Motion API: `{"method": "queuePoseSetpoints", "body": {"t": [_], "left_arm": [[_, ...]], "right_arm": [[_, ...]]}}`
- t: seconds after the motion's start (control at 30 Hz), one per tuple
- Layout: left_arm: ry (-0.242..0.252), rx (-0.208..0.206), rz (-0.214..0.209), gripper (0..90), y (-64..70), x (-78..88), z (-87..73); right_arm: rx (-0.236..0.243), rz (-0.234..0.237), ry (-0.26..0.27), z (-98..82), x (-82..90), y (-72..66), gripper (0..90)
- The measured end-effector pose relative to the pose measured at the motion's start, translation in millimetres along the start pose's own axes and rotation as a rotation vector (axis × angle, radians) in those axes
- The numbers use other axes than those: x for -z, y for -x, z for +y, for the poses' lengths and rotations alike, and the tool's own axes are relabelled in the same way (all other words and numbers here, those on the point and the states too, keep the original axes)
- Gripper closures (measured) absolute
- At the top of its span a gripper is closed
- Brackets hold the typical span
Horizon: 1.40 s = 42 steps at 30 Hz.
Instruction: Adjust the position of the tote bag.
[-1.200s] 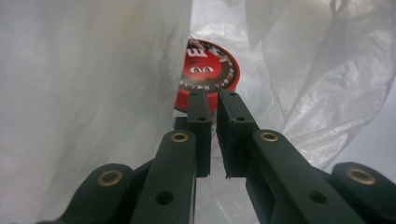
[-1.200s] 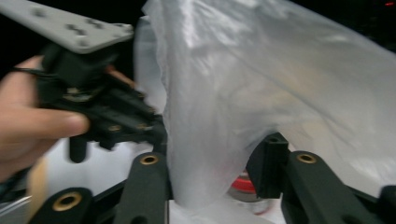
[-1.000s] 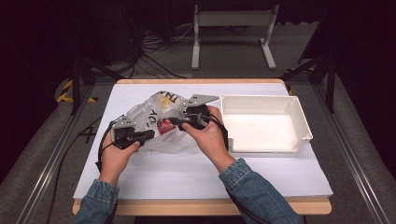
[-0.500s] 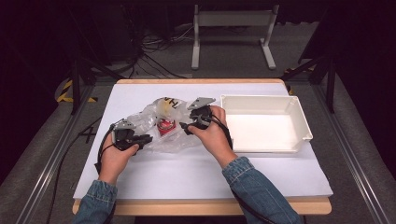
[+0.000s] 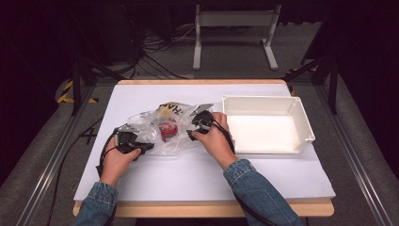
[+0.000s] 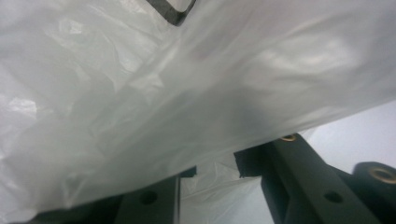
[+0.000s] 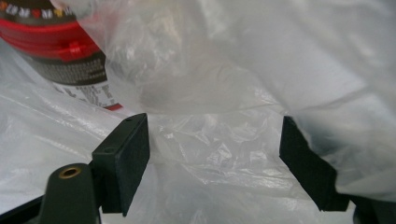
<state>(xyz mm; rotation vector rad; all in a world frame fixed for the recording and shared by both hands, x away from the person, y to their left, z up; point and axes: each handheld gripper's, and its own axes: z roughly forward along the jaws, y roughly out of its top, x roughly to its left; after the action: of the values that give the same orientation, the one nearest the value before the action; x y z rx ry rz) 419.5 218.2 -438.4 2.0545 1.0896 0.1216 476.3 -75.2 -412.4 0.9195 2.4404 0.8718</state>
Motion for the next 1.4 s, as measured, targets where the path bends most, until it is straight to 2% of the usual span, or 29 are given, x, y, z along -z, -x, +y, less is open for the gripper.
{"method": "queuePoseSetpoints", "body": {"t": [0.07,0.1,0.23,0.3,0.43,0.5,0.6,0.73,0.77,0.8,0.87,0.93,1.03,1.17,1.27,1.4], "left_arm": [[0.049,-0.009,-0.024,63.7,1.8,6.6,2.0],[0.069,-0.02,-0.028,60.4,2.4,10.6,3.3],[0.127,-0.033,-0.02,57.6,5.1,21.8,7.2],[0.133,-0.03,-0.022,57.6,5.8,22.9,7.4],[0.13,-0.035,-0.025,57.6,6.7,20.8,7.1],[0.14,-0.041,-0.027,57.8,8.1,20.9,8.2],[0.17,-0.044,-0.023,58.1,10.2,23.7,10.0],[0.206,-0.041,-0.027,58.7,11.7,27.2,11.2],[0.206,-0.041,-0.027,58.7,11.7,27.2,11.2],[0.211,-0.038,-0.026,58.7,12.2,27.5,11.2],[0.217,-0.042,-0.03,58.8,13.0,27.7,11.3],[0.222,-0.045,-0.031,59.1,13.9,27.9,11.6],[0.231,-0.045,-0.035,59.9,15.1,27.5,11.8],[0.225,-0.05,-0.039,60.3,15.4,26.3,10.8],[0.224,-0.05,-0.043,60.6,15.3,25.8,10.1],[0.202,-0.049,-0.051,61.1,15.6,24.3,9.1]], "right_arm": [[-0.013,0.013,0.01,-1.1,2.3,-0.2,23.8],[-0.02,0.021,0.033,-1.0,6.4,0.1,23.4],[-0.039,0.054,0.107,1.1,24.3,-0.7,21.7],[-0.042,0.066,0.128,1.9,29.8,-0.9,21.5],[-0.052,0.11,0.218,4.7,57.9,-4.1,21.1],[-0.051,0.127,0.244,4.9,70.7,-7.4,22.2],[-0.047,0.175,0.263,4.4,89.3,-13.5,31.3],[-0.02,0.268,0.238,6.4,101.3,-26.2,50.0],[-0.007,0.303,0.236,9.4,102.1,-31.1,59.1],[-0.007,0.303,0.236,9.4,102.1,-31.1,59.1],[0.009,0.359,0.232,16.2,99.9,-38.9,67.6],[0.032,0.386,0.235,26.3,94.3,-46.4,77.3],[0.067,0.423,0.246,43.3,80.6,-57.6,86.3],[0.093,0.404,0.269,57.8,62.3,-63.2,85.7],[0.104,0.338,0.289,64.9,47.4,-58.4,87.4],[0.067,0.302,0.293,68.3,31.8,-47.6,89.9]]}}
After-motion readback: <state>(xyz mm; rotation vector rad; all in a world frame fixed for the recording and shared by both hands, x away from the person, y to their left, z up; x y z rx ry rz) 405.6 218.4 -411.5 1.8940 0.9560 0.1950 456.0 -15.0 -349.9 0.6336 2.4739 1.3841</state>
